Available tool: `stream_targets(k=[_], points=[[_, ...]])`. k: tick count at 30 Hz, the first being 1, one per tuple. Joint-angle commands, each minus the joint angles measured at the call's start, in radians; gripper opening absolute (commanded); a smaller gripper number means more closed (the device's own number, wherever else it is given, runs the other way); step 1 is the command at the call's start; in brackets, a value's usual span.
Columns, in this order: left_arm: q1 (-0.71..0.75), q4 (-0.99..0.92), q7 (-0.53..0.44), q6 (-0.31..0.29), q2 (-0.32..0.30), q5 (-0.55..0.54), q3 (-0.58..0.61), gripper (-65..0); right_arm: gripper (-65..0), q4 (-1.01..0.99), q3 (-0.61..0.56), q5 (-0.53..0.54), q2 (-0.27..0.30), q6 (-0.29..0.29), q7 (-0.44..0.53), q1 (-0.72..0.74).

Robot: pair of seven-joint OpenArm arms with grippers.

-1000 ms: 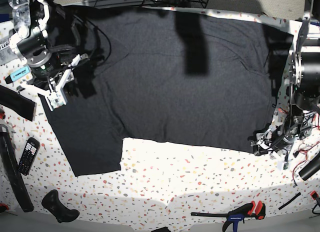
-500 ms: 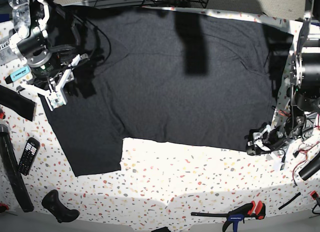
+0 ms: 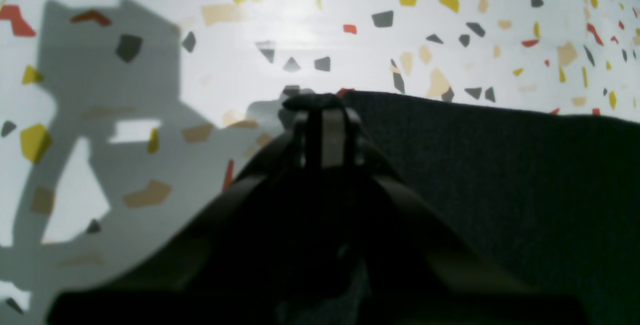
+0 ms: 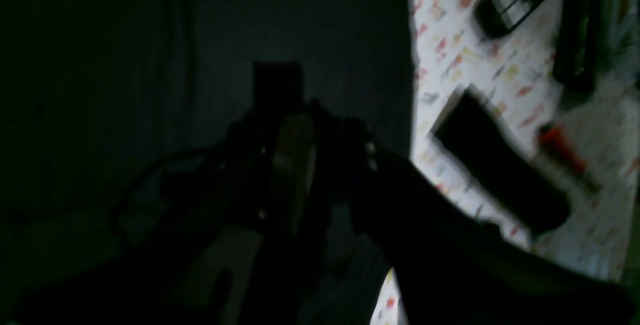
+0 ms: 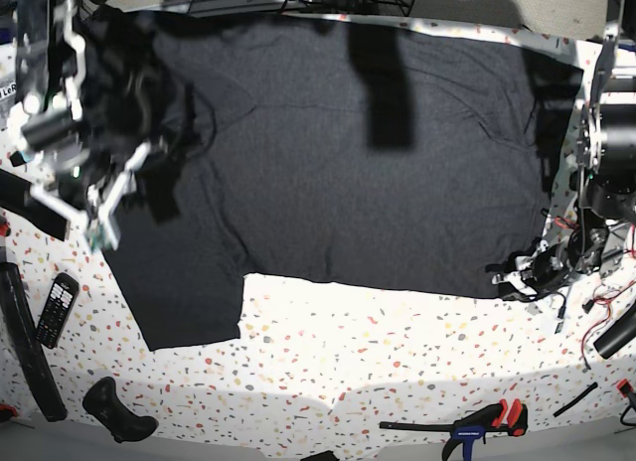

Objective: Fold the T-shirt properly
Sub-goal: 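Grasp the shirt side with the right gripper and lift it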

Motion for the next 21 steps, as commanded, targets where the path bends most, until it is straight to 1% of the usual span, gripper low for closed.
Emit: stream_targets(k=[1, 5, 7, 9, 12, 15, 16, 19, 21], points=[[-0.017, 0.004, 0.039, -0.003, -0.005, 0.016, 0.001, -65.0, -43.1, -0.023, 0.007, -0.009, 0.014, 0.009, 0.018, 0.032], [-0.017, 0.004, 0.042, -0.003, -0.004, 0.016, 0.001, -65.0, -37.1, -0.224, 0.007, -0.010, 0.014, 0.037, 0.113, 0.150], [-0.017, 0.004, 0.042, -0.003, -0.004, 0.015, 0.001, -65.0, -35.7, -0.344, 0.007, -0.009, 0.014, 0.049, 0.157, 0.226], [-0.017, 0.004, 0.042, -0.003, -0.004, 0.015, 0.001, -65.0, -35.7, -0.474, 0.006, 0.010, 0.014, 0.056, 0.170, 0.320], [-0.017, 0.004, 0.042, -0.003, -0.004, 0.016, 0.001, -65.0, -35.7, -0.686, 0.006, 0.084, 0.014, 0.077, 0.167, 0.482], [-0.017, 0.004, 0.041, -0.003, -0.004, 0.016, 0.001, -65.0, -35.7, -0.904, 0.006, 0.141, 0.011, 0.130, 0.166, 0.653], [-0.017, 0.004, 0.040, -0.003, -0.004, 0.016, 0.001, -65.0, -35.7, -0.977, 0.006, 0.145, 0.008, 0.151, 0.166, 0.708], [-0.017, 0.004, 0.040, -0.003, -0.004, 0.015, 0.001, -65.0, -35.7, -1.194, 0.006, 0.143, -0.014, 0.241, 0.169, 0.859], [-0.017, 0.004, 0.041, -0.003, -0.004, 0.013, 0.001, -65.0, -35.7, -1.330, 0.006, 0.134, -0.034, 0.301, 0.202, 0.940]])
